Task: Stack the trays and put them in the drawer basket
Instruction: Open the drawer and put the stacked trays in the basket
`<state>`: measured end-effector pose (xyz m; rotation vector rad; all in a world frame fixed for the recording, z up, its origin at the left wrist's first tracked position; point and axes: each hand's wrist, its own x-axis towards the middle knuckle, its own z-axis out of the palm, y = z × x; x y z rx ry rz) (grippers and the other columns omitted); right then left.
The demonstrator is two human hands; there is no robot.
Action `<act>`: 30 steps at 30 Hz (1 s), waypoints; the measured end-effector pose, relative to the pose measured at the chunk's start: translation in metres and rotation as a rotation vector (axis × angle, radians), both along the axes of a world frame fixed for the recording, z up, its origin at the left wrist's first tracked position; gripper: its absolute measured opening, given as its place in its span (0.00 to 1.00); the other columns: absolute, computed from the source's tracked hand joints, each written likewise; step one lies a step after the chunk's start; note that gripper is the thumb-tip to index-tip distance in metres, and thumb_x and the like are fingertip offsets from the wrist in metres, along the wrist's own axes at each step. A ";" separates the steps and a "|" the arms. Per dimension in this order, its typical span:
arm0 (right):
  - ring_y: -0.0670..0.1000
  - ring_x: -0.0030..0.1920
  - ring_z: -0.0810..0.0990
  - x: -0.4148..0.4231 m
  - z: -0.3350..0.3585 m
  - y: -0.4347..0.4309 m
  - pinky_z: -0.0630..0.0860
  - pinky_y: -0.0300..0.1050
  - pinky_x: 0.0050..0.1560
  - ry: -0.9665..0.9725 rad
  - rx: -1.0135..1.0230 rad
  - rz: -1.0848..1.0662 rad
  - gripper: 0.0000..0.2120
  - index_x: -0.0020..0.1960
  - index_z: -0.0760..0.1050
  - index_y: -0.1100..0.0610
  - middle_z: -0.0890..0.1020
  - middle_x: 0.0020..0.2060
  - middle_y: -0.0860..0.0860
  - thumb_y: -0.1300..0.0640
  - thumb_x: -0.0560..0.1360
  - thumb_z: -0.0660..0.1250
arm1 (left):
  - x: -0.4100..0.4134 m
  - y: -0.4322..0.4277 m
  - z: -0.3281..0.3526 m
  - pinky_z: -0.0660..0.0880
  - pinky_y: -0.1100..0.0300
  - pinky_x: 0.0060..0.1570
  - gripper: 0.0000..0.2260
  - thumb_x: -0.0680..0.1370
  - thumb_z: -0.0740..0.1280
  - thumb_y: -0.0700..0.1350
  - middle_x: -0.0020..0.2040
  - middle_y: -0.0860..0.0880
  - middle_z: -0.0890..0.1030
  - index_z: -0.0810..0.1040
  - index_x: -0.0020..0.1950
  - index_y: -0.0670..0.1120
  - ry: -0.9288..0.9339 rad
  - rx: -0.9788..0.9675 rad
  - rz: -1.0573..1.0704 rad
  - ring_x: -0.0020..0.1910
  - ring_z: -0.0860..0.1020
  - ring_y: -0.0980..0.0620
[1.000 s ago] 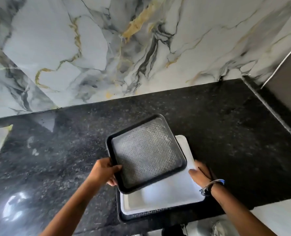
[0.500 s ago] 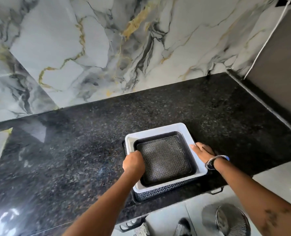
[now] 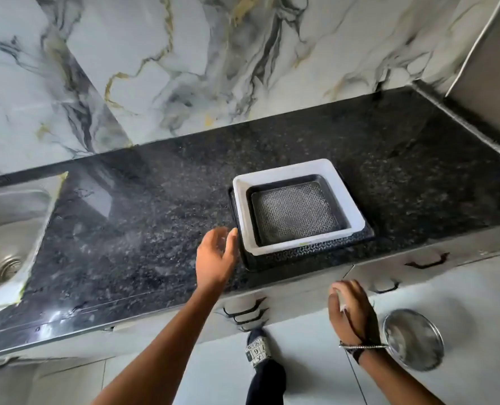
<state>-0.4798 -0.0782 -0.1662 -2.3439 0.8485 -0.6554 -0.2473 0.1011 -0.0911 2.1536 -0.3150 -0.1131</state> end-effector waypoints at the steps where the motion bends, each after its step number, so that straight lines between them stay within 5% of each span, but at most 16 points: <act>1: 0.57 0.52 0.80 -0.010 -0.020 0.027 0.77 0.45 0.51 0.143 0.023 0.097 0.14 0.51 0.78 0.57 0.80 0.50 0.54 0.49 0.73 0.62 | -0.002 0.021 -0.012 0.70 0.56 0.68 0.27 0.75 0.59 0.66 0.64 0.49 0.80 0.76 0.65 0.49 -0.091 0.264 -0.051 0.64 0.76 0.49; 3: 0.57 0.68 0.73 -0.014 -0.054 0.071 0.70 0.48 0.68 0.496 0.143 0.374 0.29 0.66 0.73 0.60 0.75 0.66 0.59 0.41 0.73 0.63 | -0.005 0.058 -0.033 0.48 0.49 0.77 0.41 0.74 0.50 0.72 0.79 0.44 0.59 0.60 0.78 0.45 -0.184 0.728 -0.226 0.79 0.56 0.46; 5: 0.54 0.77 0.57 0.001 -0.088 0.106 0.53 0.45 0.78 0.729 0.213 0.628 0.42 0.76 0.59 0.59 0.60 0.77 0.56 0.34 0.71 0.60 | -0.005 0.074 -0.048 0.47 0.46 0.78 0.46 0.71 0.41 0.75 0.81 0.44 0.53 0.55 0.79 0.45 -0.237 0.874 -0.334 0.80 0.51 0.47; 7: 0.56 0.78 0.49 0.033 -0.113 0.128 0.47 0.48 0.79 0.823 0.245 0.723 0.46 0.77 0.51 0.59 0.51 0.79 0.56 0.32 0.71 0.58 | -0.001 0.074 -0.054 0.51 0.46 0.78 0.47 0.70 0.39 0.76 0.81 0.45 0.52 0.54 0.80 0.46 -0.261 0.883 -0.338 0.80 0.51 0.47; 13: 0.60 0.69 0.68 0.118 -0.187 0.162 0.64 0.53 0.71 0.905 0.107 0.724 0.41 0.70 0.64 0.65 0.71 0.69 0.62 0.32 0.72 0.58 | 0.004 0.077 -0.072 0.52 0.46 0.78 0.48 0.70 0.40 0.77 0.81 0.46 0.51 0.53 0.80 0.47 -0.291 0.890 -0.316 0.80 0.51 0.47; 18: 0.60 0.65 0.71 0.117 -0.221 0.176 0.66 0.54 0.68 0.942 -0.131 0.748 0.44 0.69 0.66 0.62 0.74 0.66 0.61 0.28 0.68 0.55 | 0.009 0.078 -0.080 0.51 0.47 0.78 0.48 0.69 0.40 0.78 0.81 0.46 0.51 0.54 0.80 0.48 -0.292 0.896 -0.308 0.80 0.51 0.48; 21: 0.59 0.65 0.74 0.099 -0.210 0.185 0.69 0.53 0.63 1.002 -0.073 0.752 0.45 0.69 0.68 0.58 0.76 0.65 0.59 0.25 0.68 0.51 | 0.006 0.079 -0.080 0.52 0.46 0.78 0.47 0.70 0.41 0.78 0.81 0.46 0.51 0.54 0.80 0.48 -0.291 0.899 -0.305 0.80 0.51 0.47; 24: 0.58 0.57 0.79 0.048 -0.197 0.203 0.74 0.50 0.55 1.060 -0.019 0.785 0.43 0.59 0.77 0.57 0.82 0.57 0.57 0.23 0.65 0.50 | 0.005 0.077 -0.078 0.52 0.46 0.78 0.47 0.70 0.41 0.77 0.81 0.46 0.51 0.54 0.80 0.48 -0.278 0.891 -0.305 0.80 0.51 0.47; 26: 0.58 0.59 0.78 0.006 -0.189 0.218 0.73 0.51 0.59 1.116 0.083 0.780 0.43 0.58 0.78 0.56 0.81 0.59 0.56 0.22 0.64 0.52 | 0.004 0.077 -0.075 0.51 0.47 0.78 0.47 0.70 0.41 0.77 0.81 0.46 0.51 0.53 0.80 0.48 -0.259 0.893 -0.309 0.80 0.51 0.47; 30: 0.58 0.73 0.63 -0.076 -0.172 0.250 0.58 0.56 0.74 1.194 0.226 0.798 0.48 0.72 0.64 0.51 0.66 0.74 0.54 0.22 0.61 0.54 | 0.002 0.077 -0.074 0.49 0.47 0.78 0.47 0.69 0.40 0.78 0.81 0.46 0.50 0.52 0.80 0.49 -0.237 0.903 -0.314 0.80 0.49 0.48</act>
